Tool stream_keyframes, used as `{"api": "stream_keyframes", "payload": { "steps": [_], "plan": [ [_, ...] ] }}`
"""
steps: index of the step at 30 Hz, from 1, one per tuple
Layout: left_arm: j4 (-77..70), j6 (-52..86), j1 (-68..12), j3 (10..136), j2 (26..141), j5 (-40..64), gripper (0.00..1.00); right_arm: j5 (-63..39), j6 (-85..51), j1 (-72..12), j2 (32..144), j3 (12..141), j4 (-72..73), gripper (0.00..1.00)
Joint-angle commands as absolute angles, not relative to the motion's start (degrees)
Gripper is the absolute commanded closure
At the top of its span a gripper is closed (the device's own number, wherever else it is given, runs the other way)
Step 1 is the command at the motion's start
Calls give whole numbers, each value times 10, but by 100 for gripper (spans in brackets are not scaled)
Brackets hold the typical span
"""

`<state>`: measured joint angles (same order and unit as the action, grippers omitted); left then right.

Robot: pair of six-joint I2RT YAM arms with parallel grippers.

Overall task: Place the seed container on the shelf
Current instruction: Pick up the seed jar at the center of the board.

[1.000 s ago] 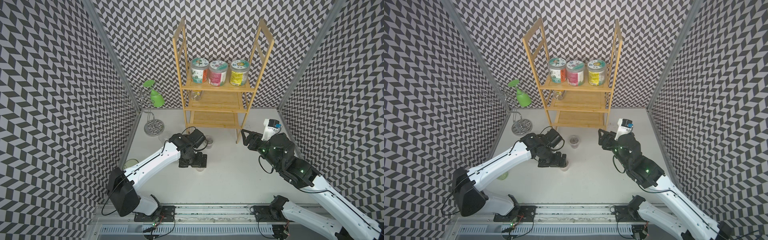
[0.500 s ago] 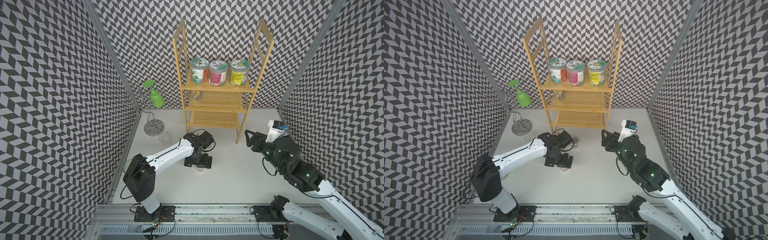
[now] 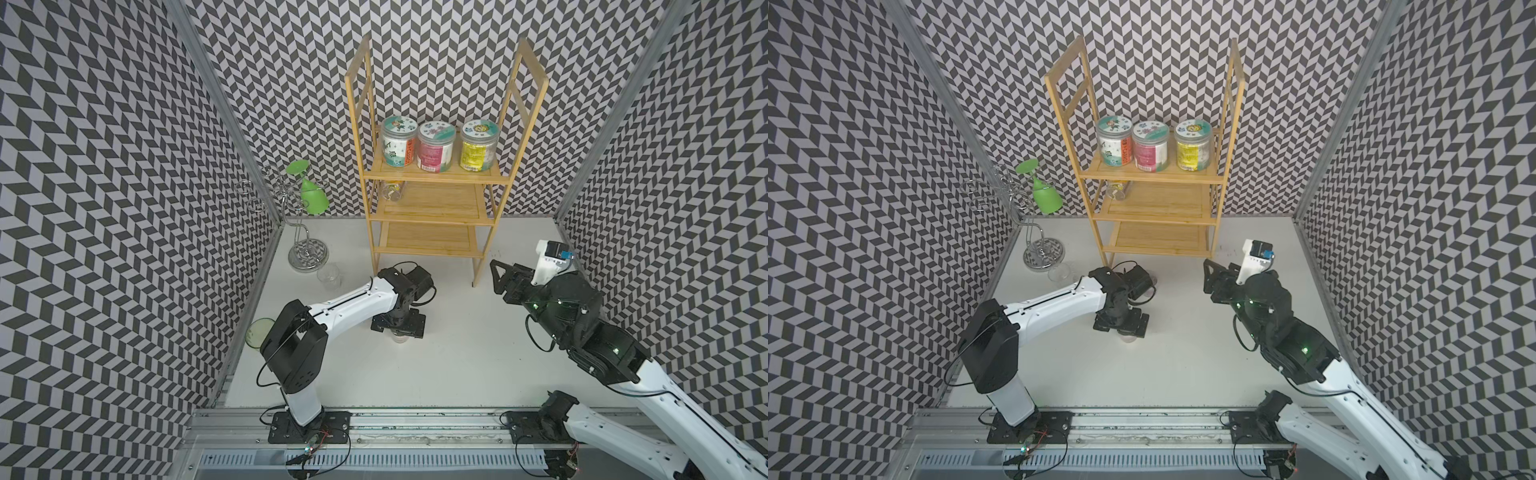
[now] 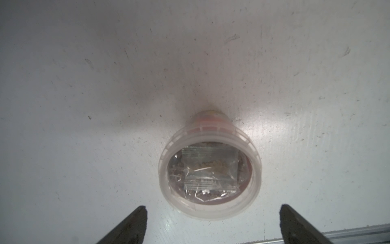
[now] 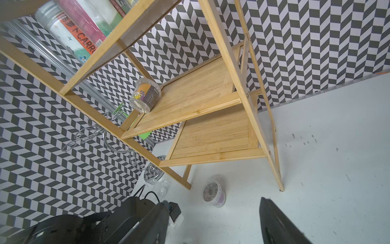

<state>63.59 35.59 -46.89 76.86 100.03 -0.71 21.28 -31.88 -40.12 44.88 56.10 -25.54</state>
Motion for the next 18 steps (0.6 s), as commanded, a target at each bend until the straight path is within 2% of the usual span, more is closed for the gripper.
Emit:
{"api": "stream_keyframes", "payload": {
  "steps": [1,18],
  "plan": [
    [607,351,-473,768,1008,-20,2,223,-304,-404,440,561,-245,28],
    [602,340,-472,750,1023,-30,9,223,-284,-403,448,564,-244,27]
  ]
}}
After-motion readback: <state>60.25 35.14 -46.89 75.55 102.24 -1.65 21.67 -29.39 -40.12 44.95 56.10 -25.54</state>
